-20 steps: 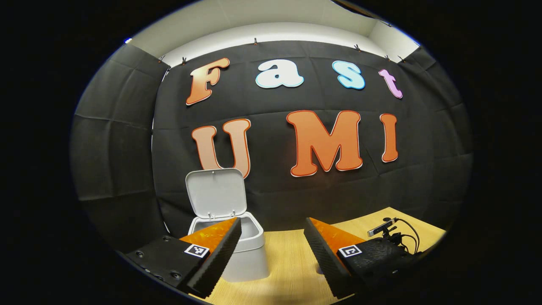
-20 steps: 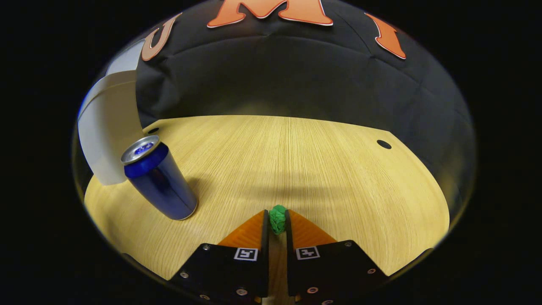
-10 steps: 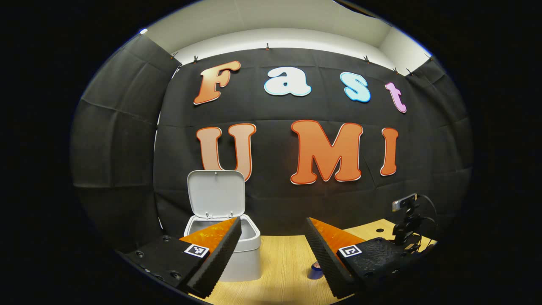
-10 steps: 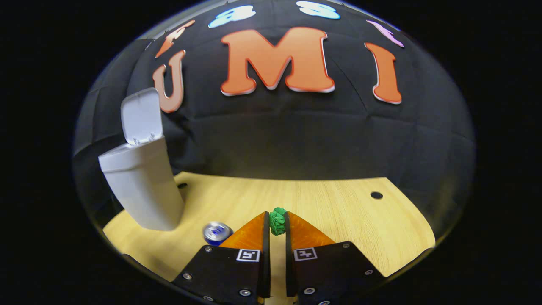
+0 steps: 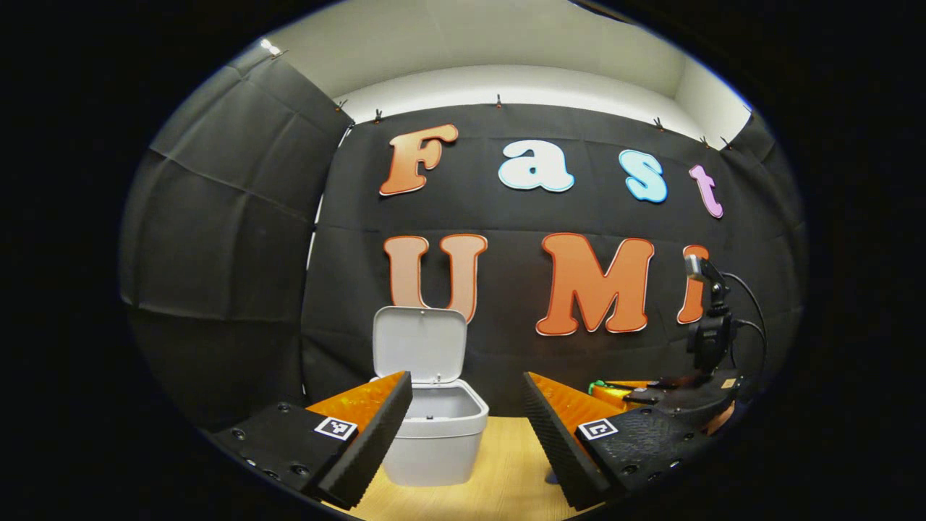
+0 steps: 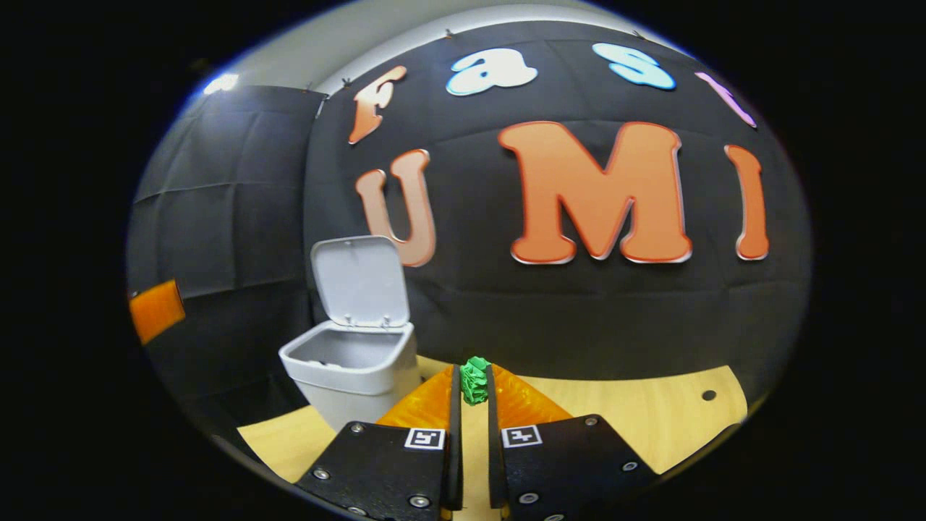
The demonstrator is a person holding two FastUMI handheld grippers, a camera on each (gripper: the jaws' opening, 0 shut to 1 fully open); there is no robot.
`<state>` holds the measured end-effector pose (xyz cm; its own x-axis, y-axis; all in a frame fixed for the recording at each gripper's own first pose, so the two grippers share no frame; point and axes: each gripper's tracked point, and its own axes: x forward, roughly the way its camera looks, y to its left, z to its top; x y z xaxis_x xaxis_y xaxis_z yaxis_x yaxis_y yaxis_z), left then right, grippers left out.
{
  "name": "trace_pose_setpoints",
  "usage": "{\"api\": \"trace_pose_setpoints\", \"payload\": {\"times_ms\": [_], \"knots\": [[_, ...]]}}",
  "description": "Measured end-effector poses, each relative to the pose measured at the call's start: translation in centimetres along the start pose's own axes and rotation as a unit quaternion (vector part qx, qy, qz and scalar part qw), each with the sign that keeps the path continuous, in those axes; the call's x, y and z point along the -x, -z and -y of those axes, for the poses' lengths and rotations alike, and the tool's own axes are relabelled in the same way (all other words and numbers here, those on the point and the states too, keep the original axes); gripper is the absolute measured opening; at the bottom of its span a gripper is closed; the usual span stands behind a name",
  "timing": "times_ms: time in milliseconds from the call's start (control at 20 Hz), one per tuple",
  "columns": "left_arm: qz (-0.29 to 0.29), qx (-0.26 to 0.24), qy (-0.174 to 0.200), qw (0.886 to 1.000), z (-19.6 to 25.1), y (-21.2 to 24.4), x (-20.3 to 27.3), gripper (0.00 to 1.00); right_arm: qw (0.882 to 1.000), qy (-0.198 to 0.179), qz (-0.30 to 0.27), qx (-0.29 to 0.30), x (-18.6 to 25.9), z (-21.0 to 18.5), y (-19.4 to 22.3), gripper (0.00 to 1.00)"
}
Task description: Press the lid of the desktop garbage bin to open it, pick up the crumpled paper on the desktop and throw it into the bin, then pick up the pop can on the desktop and drop it into the bin, and finally close the garbage bin lid.
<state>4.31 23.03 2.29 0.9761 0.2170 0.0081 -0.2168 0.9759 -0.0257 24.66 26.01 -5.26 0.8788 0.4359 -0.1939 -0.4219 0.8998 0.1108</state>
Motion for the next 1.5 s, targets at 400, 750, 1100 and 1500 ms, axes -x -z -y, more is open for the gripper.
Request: {"api": "trace_pose_setpoints", "payload": {"times_ms": [400,750,1100,1500], "knots": [[0.001,-0.008,-0.082,0.997,-7.3,-0.2,2.2,0.98,0.998,-0.058,0.005,0.020,-8.3,-9.4,-3.2,0.14],[-0.017,0.003,-0.121,0.993,-10.9,1.3,2.1,0.98,0.996,-0.066,-0.036,0.039,-14.8,-13.1,-0.6,0.14],[-0.030,0.001,-0.125,0.992,-12.4,2.6,1.2,0.96,0.995,-0.061,-0.049,0.058,-17.3,-13.9,1.5,0.38],[-0.033,-0.002,-0.097,0.995,-10.9,3.2,-0.2,0.98,0.998,-0.046,-0.029,0.042,-15.6,-11.8,0.4,0.94]]}}
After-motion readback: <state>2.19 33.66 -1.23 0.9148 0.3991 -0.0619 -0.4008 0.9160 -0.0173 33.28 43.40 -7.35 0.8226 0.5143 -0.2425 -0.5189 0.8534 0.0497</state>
